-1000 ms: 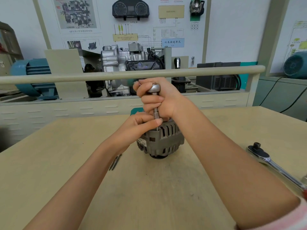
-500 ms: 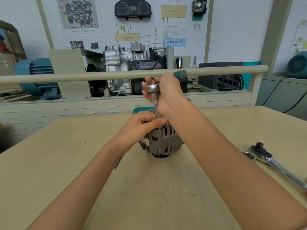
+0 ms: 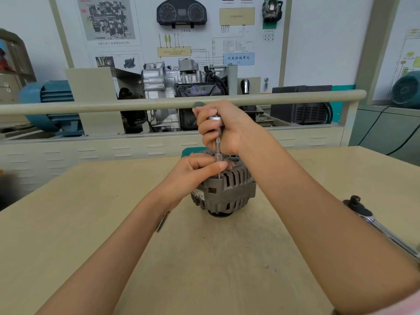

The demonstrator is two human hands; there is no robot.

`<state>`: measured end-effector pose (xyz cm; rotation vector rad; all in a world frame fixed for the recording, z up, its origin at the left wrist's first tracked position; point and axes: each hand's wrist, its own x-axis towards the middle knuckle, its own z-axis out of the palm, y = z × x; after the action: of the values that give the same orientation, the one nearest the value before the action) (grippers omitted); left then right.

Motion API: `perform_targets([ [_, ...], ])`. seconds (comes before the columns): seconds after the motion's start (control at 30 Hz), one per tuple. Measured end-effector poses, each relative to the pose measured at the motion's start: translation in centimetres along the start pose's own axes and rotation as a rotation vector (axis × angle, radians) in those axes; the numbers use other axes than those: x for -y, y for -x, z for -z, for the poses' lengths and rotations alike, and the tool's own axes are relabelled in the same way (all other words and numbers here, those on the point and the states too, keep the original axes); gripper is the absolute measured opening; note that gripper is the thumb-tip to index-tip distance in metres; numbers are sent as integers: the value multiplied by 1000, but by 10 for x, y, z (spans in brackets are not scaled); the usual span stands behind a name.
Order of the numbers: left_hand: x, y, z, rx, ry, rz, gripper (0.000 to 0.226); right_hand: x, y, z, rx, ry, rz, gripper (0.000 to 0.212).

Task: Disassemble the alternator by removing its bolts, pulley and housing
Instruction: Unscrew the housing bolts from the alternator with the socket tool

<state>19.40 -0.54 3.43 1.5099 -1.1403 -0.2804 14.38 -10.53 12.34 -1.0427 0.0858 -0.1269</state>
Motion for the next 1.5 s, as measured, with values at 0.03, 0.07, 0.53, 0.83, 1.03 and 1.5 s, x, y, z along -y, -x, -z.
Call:
perform_targets([
  [0.03, 0, 0, 0, -5, -3, -6, 19, -5, -1, -3, -134, 5, 112, 28],
  [0.07, 1, -1, 0, -12, -5, -10, 21, -11, -3, -7, -272, 7, 242, 25],
  [0.53, -2, 2, 0, 33, 39, 46, 28, 4, -14, 11, 301, 8, -203, 29],
  [0.83, -1, -1, -2, -56, -7, 43, 19, -20, -11, -2, -472, -145, 497, 23],
  [1.03, -1, -1, 1, 16, -8, 82, 33, -10, -5, -1, -187, 48, 184, 27],
  [1.5, -1, 1, 2, -14, -27, 3, 40, -28, -15, -10, -575, 37, 570, 24],
])
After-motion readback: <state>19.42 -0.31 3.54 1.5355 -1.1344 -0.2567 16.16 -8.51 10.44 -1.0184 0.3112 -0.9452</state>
